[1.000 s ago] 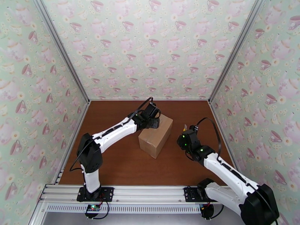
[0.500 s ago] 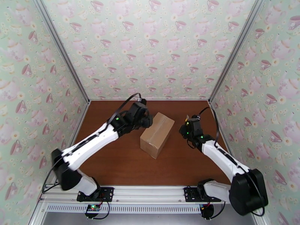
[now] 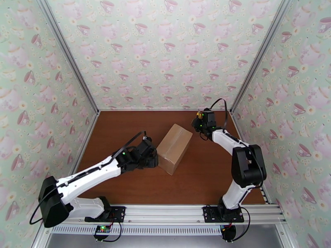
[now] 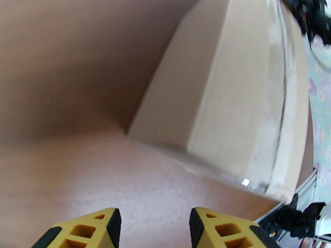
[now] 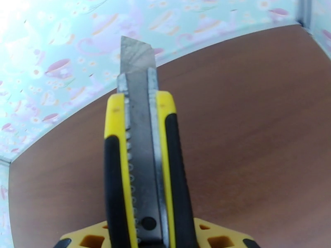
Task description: Unpack the express box
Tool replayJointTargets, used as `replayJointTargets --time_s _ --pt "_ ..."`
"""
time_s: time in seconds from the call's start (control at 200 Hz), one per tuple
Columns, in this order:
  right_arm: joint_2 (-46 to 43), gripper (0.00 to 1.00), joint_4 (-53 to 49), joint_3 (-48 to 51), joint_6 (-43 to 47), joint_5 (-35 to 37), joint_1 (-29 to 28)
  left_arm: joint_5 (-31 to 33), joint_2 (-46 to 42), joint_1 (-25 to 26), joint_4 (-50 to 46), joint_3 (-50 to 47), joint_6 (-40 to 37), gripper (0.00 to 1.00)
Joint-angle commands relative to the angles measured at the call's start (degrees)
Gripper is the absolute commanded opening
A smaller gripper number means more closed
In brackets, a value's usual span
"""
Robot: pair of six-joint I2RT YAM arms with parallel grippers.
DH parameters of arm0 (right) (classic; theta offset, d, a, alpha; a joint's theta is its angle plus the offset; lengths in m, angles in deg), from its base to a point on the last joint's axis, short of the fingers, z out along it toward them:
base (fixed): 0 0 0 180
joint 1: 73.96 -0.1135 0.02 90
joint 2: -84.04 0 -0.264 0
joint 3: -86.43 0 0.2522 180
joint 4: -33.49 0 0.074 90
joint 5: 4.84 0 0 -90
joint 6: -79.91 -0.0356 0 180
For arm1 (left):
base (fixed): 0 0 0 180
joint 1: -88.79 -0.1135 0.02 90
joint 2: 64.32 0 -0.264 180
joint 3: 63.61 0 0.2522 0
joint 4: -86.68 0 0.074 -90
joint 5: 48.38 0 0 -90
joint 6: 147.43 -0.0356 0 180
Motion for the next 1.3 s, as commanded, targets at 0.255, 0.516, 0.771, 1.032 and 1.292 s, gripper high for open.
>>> replayJointTargets --time_s 0.255,0.516,0.771,1.032,1.292 --pt "-5.58 0.00 3.43 7.45 -1.37 -1.91 -3.39 1.23 9.27 -1.64 6.52 4.55 0.31 0.49" --pt "-11.84 0.00 3.80 15.39 -3.51 -0.10 -4.69 4.03 10.62 -6.03 8.20 4.26 -1.42 0.48" --pt "-20.43 0.00 5.12 25.15 -10.56 6.05 -9.11 6.16 13.62 -10.07 9.63 5.89 -4.71 0.48" --pt "-28.51 0.00 6.34 34.93 -19.15 14.43 -18.45 6.64 15.84 -15.09 12.10 7.06 -6.98 0.48" --pt "-32.90 0.00 5.15 39.90 -24.36 20.61 -26.73 6.26 16.93 -18.63 13.67 7.68 -8.57 0.47"
